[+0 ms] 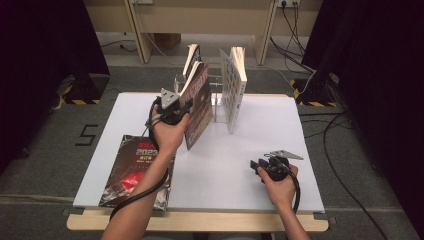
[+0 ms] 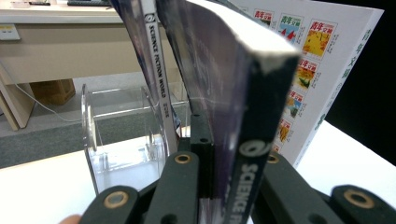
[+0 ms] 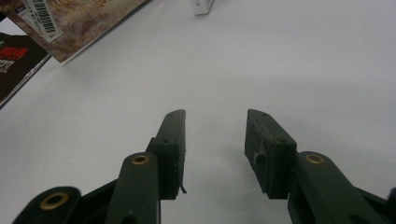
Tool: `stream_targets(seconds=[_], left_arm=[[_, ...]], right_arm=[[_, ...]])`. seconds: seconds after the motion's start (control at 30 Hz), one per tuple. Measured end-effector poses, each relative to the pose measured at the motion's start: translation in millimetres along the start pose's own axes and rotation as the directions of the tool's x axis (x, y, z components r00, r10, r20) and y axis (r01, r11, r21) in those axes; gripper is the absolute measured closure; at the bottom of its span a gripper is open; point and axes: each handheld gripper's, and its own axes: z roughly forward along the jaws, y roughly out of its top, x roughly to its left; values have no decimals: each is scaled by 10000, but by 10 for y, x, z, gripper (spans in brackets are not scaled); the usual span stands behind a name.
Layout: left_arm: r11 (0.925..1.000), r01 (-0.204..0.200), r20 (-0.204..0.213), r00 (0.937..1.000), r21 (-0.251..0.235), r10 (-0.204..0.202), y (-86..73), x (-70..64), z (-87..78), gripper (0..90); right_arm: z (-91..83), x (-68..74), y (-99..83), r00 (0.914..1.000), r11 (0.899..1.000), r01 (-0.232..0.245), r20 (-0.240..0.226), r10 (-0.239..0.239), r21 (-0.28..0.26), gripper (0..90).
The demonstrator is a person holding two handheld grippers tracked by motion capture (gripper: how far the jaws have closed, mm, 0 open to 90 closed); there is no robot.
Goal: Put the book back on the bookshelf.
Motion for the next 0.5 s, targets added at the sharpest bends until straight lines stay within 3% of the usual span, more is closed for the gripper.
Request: stream_targets(seconds=[0.5], left_arm=[[9998, -117, -142, 9998, -177, 114, 173, -52, 116, 839]], right_arm=[[-12, -22, 0, 10000, 10000, -22, 14, 22, -73, 588]])
